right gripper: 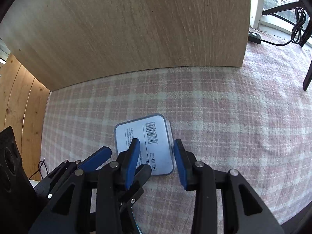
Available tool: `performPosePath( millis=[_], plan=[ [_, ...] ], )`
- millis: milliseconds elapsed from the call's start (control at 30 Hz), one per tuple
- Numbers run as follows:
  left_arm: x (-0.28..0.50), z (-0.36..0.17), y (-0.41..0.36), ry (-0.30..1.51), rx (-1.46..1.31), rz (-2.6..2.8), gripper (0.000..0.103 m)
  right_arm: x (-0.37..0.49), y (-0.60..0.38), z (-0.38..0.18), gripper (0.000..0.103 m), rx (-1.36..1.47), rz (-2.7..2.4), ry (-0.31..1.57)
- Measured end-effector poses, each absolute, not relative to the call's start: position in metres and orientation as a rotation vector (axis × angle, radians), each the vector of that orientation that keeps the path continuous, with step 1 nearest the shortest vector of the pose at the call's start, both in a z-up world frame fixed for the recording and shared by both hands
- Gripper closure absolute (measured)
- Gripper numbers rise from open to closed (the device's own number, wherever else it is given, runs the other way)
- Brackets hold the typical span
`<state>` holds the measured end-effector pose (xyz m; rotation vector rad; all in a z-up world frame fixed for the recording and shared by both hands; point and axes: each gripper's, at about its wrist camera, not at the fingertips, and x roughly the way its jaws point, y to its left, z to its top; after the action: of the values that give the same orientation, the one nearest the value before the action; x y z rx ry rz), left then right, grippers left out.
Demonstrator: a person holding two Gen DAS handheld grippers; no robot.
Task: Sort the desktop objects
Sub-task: 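Grasp the silver tin box between both grippers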
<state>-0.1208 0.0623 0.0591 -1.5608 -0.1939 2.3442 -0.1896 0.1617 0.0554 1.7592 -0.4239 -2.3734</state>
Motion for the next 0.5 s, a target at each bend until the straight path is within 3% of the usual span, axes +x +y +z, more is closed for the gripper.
performPosePath(
  millis=[267,500],
  plan=[
    [-0.126,0.050,0.060,-0.293,-1.577,2.288,0.045,-0.193,0.161,0.052,0.064,1.771,-2.324,-0.456],
    [-0.119,0.056,0.061,-0.241,-1.559,2.296,0.049,-0.182,0.159,0.052,0.064,1.767,-2.333,-0.454]
  ],
)
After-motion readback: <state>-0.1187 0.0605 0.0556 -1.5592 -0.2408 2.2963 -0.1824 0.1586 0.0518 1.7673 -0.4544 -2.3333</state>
